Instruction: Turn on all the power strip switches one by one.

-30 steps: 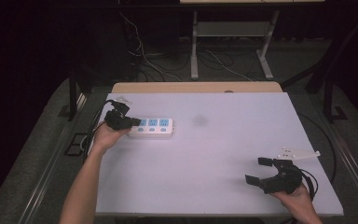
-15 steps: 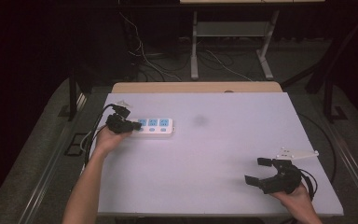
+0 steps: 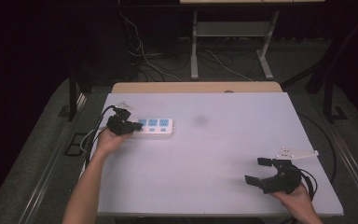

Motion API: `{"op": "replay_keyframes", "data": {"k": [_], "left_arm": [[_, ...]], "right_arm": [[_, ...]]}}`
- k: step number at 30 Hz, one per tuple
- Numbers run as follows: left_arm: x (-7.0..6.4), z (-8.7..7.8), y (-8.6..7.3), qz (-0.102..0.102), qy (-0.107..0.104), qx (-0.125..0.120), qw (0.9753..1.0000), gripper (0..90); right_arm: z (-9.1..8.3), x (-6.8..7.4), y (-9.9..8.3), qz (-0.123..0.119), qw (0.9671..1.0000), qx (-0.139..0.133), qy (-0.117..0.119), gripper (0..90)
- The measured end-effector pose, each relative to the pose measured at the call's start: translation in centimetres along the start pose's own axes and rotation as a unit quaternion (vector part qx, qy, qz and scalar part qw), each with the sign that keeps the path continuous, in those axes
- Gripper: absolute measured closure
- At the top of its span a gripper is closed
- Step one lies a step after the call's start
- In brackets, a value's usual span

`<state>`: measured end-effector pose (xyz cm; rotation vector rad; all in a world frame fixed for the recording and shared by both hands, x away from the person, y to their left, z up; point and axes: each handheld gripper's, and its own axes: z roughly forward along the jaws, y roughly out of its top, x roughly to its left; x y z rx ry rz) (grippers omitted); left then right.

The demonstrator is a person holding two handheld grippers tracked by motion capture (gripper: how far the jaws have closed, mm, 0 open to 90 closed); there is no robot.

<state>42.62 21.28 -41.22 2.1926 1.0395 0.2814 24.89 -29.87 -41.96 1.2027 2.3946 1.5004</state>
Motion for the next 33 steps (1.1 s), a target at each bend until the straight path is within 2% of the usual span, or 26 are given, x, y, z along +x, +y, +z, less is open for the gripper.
{"op": "replay_keyframes", "data": {"k": [8,18,23,27,30,33], "left_arm": [[0.5,0.1,-0.2,-0.009,-0.019,-0.002,0.9998,89.2],[1.7,0.2,-0.6,-0.048,-0.058,-0.009,0.9971,89.5],[1.6,0.3,-0.4,-0.038,-0.052,-0.001,0.9979,89.6],[1.5,0.3,-0.5,-0.048,-0.050,-0.003,0.9976,89.4],[1.4,0.3,-0.3,-0.043,-0.044,0.001,0.9981,89.3],[1.4,0.3,-0.3,-0.045,-0.045,-0.001,0.9979,89.3]], "right_arm": [[0.0,0.0,0.0,0.000,1.0000,0.000,-0.001,0.5],[-0.2,-0.1,0.0,-0.001,1.0000,-0.001,-0.002,0.5],[-0.3,-0.1,0.0,0.000,1.0000,-0.003,-0.003,0.5],[-0.5,-0.2,0.0,0.000,1.0000,-0.007,-0.006,0.5],[-0.5,-0.2,0.0,0.000,0.9999,-0.008,-0.007,0.5],[-0.6,-0.2,0.0,0.001,0.9999,-0.008,-0.008,0.5]]}}
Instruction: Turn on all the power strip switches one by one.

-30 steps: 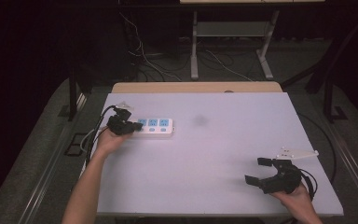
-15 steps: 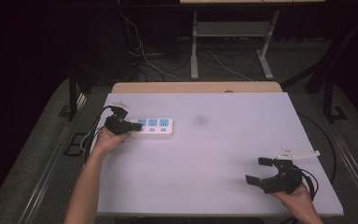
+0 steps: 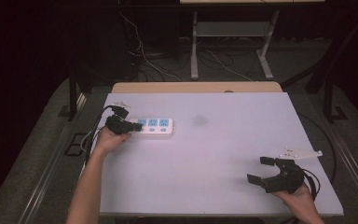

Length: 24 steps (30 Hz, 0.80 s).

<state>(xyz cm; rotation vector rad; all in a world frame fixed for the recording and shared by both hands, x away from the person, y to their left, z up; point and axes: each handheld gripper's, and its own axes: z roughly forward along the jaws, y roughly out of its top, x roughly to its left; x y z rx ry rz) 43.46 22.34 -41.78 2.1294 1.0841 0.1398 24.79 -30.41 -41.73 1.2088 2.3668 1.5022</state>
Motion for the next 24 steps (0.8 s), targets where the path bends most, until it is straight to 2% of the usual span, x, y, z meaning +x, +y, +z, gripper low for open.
{"op": "replay_keyframes", "data": {"k": [5,8,13,24], "left_arm": [[-0.3,-0.1,-0.2,0.008,0.008,-0.013,0.9998,89.3],[-0.5,-0.1,-0.1,0.015,0.016,-0.008,0.9997,89.3],[-0.7,-0.3,0.1,0.014,0.012,-0.017,0.9997,89.2],[-1.5,-1.5,1.4,0.037,0.012,-0.020,0.9990,89.2]], "right_arm": [[0.0,-0.1,0.0,0.001,1.0000,-0.001,-0.001,0.5],[0.0,-0.1,0.0,0.002,1.0000,0.000,-0.003,0.5],[-0.1,-0.1,0.0,0.002,1.0000,-0.003,-0.004,0.5],[-0.1,-0.1,0.0,0.001,1.0000,-0.002,-0.003,0.5]]}}
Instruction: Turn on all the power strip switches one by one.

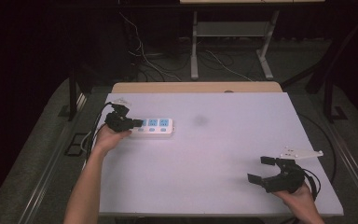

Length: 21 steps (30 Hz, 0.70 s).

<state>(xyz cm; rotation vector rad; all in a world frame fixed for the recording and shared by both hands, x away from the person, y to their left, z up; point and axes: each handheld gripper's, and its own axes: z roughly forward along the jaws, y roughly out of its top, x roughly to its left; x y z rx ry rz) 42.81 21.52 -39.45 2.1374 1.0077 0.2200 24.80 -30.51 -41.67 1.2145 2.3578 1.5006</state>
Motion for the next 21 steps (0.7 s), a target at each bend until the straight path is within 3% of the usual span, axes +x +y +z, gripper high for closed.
{"op": "replay_keyframes", "data": {"k": [13,21], "left_arm": [[-0.8,-0.9,1.8,0.021,0.000,0.000,0.9998,89.2],[-1.2,-0.2,2.0,0.028,-0.006,0.006,0.9996,89.2]], "right_arm": [[0.0,0.0,0.0,0.001,1.0000,0.000,0.000,0.5],[0.0,0.0,0.0,0.001,1.0000,-0.001,0.000,0.5]]}}
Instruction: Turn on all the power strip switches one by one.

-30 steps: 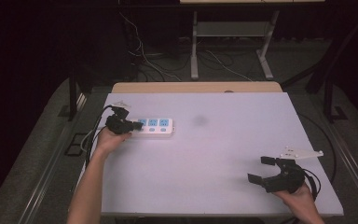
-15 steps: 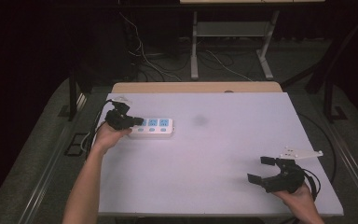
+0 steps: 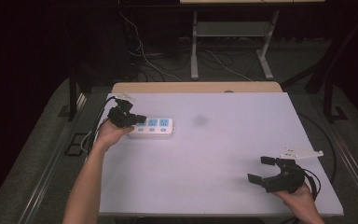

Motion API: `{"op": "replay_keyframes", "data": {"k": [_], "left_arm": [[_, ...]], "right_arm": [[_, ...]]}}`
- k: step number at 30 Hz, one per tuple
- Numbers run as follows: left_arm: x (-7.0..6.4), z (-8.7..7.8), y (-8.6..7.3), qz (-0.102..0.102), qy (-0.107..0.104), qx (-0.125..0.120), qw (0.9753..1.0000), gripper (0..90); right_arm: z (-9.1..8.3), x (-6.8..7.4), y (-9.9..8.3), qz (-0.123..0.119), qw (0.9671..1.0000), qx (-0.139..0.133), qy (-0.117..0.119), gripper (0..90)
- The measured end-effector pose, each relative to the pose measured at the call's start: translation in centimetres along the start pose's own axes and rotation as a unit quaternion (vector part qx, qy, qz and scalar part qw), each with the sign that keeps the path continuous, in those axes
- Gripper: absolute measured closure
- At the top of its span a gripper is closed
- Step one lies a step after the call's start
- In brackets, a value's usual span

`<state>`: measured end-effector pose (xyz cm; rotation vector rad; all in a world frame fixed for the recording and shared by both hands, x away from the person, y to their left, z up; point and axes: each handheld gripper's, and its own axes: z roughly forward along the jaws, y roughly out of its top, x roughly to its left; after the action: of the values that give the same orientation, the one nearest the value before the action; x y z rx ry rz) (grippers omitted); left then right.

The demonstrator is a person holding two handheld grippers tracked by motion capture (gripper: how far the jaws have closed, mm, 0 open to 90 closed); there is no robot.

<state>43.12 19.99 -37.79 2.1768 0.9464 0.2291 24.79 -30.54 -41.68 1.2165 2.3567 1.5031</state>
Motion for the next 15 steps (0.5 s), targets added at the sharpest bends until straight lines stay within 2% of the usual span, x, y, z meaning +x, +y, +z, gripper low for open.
{"op": "replay_keyframes", "data": {"k": [15], "left_arm": [[-0.5,1.4,0.0,0.003,-0.010,0.009,0.9999,89.1]], "right_arm": [[0.0,0.0,0.0,-0.001,1.0000,0.001,0.001,0.5]]}}
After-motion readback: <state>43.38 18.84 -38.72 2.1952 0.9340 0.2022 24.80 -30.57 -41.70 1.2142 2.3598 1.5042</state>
